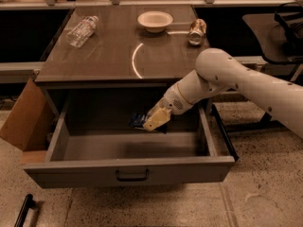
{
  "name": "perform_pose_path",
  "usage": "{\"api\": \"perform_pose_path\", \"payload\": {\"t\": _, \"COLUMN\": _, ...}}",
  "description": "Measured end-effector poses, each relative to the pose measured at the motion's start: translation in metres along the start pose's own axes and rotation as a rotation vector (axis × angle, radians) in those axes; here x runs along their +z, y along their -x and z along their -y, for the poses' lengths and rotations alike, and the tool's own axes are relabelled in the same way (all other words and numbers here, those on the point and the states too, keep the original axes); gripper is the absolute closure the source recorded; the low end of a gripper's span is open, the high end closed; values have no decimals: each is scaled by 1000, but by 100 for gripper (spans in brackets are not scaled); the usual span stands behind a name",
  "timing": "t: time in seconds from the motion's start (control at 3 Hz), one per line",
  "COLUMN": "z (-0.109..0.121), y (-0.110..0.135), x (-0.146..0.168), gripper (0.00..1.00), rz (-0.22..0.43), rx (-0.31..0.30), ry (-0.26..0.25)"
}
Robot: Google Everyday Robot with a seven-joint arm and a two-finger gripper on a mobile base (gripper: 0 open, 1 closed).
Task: Place rxbar blueberry into top drawer
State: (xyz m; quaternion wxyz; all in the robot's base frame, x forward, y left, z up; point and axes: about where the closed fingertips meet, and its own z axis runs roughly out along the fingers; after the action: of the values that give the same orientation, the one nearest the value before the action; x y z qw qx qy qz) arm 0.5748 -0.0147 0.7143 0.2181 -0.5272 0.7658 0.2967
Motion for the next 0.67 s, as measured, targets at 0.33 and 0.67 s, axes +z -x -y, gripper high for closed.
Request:
{"api": "perform_pose_path", "payload": {"t": 0.33, "z": 9, "y": -4, "x": 25, "gripper": 100, "rz": 9, "rx": -7, "ry": 33}}
{"api": "perform_pose_path", "payload": {"t": 0.67, "z": 17, "y": 1, "x": 58, "gripper": 100, "rz": 19, "rx": -33, "ry": 85}}
